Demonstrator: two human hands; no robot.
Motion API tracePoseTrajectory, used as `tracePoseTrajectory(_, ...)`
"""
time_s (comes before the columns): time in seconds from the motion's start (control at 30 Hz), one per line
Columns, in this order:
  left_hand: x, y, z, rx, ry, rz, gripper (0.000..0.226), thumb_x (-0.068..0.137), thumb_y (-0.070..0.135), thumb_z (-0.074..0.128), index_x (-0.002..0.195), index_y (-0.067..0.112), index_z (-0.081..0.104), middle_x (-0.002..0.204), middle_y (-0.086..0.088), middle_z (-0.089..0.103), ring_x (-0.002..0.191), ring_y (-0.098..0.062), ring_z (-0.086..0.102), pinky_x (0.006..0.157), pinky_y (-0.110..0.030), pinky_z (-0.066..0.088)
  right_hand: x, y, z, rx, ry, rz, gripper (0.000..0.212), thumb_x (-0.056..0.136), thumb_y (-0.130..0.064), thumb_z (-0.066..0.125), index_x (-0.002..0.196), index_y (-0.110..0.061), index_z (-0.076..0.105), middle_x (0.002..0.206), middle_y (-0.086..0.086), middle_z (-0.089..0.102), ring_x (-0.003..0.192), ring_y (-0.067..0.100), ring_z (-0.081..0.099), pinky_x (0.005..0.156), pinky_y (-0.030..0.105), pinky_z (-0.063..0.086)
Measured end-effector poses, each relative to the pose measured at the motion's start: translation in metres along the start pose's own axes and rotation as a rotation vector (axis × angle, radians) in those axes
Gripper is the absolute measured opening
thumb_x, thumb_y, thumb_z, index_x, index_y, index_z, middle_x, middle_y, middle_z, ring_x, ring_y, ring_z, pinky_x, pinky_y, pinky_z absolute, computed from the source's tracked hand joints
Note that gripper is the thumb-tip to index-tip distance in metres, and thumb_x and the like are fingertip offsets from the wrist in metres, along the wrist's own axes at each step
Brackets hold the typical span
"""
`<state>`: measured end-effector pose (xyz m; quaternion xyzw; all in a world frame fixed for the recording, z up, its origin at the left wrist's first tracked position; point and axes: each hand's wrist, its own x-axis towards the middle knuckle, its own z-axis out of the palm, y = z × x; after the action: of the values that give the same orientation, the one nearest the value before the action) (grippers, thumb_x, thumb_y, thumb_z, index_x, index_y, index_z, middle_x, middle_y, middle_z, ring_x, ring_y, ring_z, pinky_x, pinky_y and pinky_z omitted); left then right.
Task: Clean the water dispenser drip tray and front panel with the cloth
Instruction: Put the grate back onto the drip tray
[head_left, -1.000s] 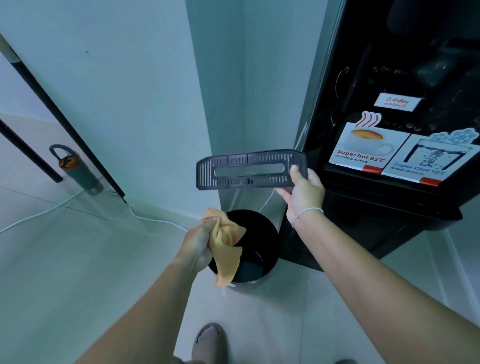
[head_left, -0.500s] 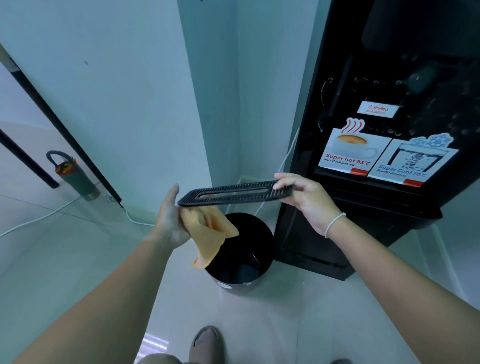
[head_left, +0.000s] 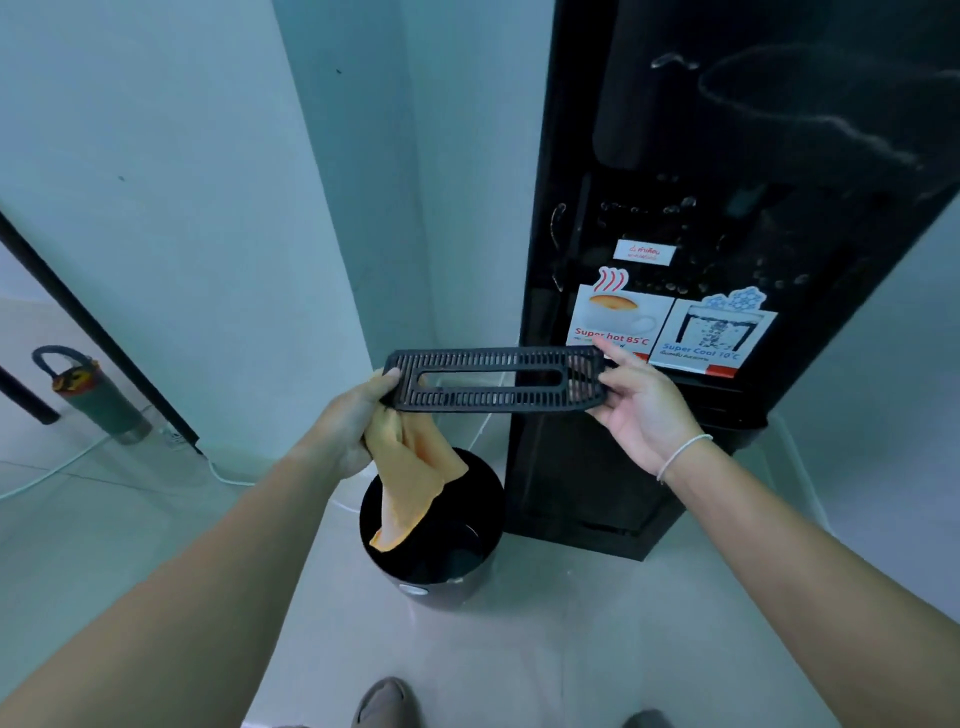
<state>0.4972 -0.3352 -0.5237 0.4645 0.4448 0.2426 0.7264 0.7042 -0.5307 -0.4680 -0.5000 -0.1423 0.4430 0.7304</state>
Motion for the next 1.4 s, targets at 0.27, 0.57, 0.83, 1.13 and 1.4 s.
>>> tracePoseTrajectory(0.27, -0.002, 0.013, 0.069, 0.059, 0.018, 0.016, 0.011, 0.093, 0.02, 0.055, 0.088, 0.012, 0.059, 0.082, -0.011, 0.062, 0.068, -0.023, 0.059, 0.06, -0.027, 0.051, -0.002, -0.021, -0.039, -0.121, 0.414, -0.079, 0.038, 0.089, 0.007, 0.05, 0.126, 0.002, 0.051, 0.119, 0.018, 0.06, 0.095, 0.026, 0.063, 0.08, 0.036, 0.053)
tracePoseTrajectory(0.57, 0.01, 0.015, 0.121, 0.284, -0.048, -0.007, 0.002, 0.088, 0.007, 0.063, 0.086, 0.007, 0.064, 0.083, -0.012, 0.065, 0.069, -0.025, 0.061, 0.066, -0.034, 0.052, 0.005, -0.032, -0.088, -0.505, 0.754, -0.09, 0.025, 0.086, -0.008, 0.06, 0.11, -0.013, 0.065, 0.101, 0.005, 0.064, 0.047, 0.016, 0.049, 0.037, 0.016, 0.045)
tracePoseTrajectory(0.83, 0.029, -0.004, 0.147, 0.286, 0.008, -0.003, 0.013, 0.08, 0.012, 0.073, 0.083, 0.008, 0.061, 0.078, -0.012, 0.061, 0.064, -0.026, 0.058, 0.069, -0.035, 0.051, 0.01, -0.031, -0.108, -0.78, 0.865, -0.136, 0.026, 0.087, -0.016, 0.058, 0.111, -0.012, 0.067, 0.118, 0.008, 0.067, 0.105, 0.029, 0.061, 0.08, 0.024, 0.04)
tracePoseTrajectory(1.13, 0.03, -0.011, 0.159, 0.254, -0.012, -0.057, 0.023, 0.078, 0.022, 0.076, 0.091, 0.01, 0.061, 0.09, -0.017, 0.064, 0.071, -0.03, 0.062, 0.069, -0.041, 0.055, 0.012, -0.027, -0.125, -0.848, 0.909, -0.153, 0.02, 0.087, -0.016, 0.056, 0.102, -0.015, 0.069, 0.118, 0.012, 0.059, 0.097, 0.031, 0.06, 0.074, 0.024, 0.037)
tracePoseTrajectory(1.4, 0.03, -0.011, 0.157, 0.306, -0.077, -0.184, 0.048, 0.077, 0.04, 0.074, 0.112, 0.009, 0.061, 0.111, -0.02, 0.066, 0.083, -0.034, 0.065, 0.076, -0.046, 0.057, 0.02, -0.02, -0.138, -0.582, 0.832, -0.018, 0.028, 0.087, -0.029, 0.058, 0.103, -0.007, 0.065, 0.081, 0.011, 0.062, 0.08, 0.03, 0.057, 0.087, 0.045, 0.053)
